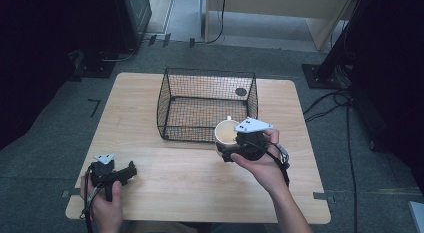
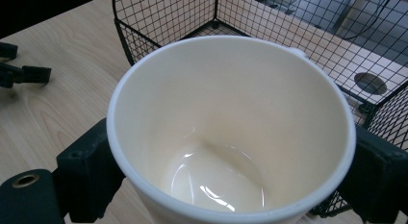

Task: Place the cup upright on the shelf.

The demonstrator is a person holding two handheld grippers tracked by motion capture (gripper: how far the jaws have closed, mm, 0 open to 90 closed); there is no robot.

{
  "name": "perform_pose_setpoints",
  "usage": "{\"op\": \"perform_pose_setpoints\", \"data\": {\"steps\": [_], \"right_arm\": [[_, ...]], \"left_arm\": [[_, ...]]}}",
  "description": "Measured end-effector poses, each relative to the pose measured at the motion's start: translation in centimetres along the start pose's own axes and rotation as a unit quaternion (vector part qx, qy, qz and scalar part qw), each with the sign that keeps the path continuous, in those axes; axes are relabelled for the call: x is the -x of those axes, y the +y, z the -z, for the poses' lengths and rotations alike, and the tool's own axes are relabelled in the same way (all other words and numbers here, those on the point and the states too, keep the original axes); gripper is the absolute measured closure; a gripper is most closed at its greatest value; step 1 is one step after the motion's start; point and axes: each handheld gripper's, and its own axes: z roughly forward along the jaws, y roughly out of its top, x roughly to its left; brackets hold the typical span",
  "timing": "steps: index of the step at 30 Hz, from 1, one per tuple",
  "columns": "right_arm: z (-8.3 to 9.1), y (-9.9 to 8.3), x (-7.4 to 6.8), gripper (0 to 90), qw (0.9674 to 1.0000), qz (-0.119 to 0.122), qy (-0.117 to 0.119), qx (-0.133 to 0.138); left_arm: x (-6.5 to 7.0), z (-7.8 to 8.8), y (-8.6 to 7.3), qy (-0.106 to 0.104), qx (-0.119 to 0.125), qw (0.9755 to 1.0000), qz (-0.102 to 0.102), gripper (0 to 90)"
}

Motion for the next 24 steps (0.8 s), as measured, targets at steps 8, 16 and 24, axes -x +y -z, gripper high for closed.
{"op": "perform_pose_setpoints", "data": {"steps": [8,16,24], "right_arm": [[-0.5,0.8,0.6,8.9,1.0,-0.001,-0.008,-0.002],[-0.6,2.5,1.4,8.9,0.9999,-0.005,-0.013,0.007],[-1.0,3.8,1.8,8.9,0.9998,-0.004,-0.015,0.01]], "left_arm": [[0.0,0.0,0.0,0.0,0.0,1.0,0.001,0.0],[0.0,0.0,0.0,0.0,0.0,1.0,0.001,0.0],[0.0,0.0,0.0,0.0,0.0,1.0,0.001,0.0]]}}
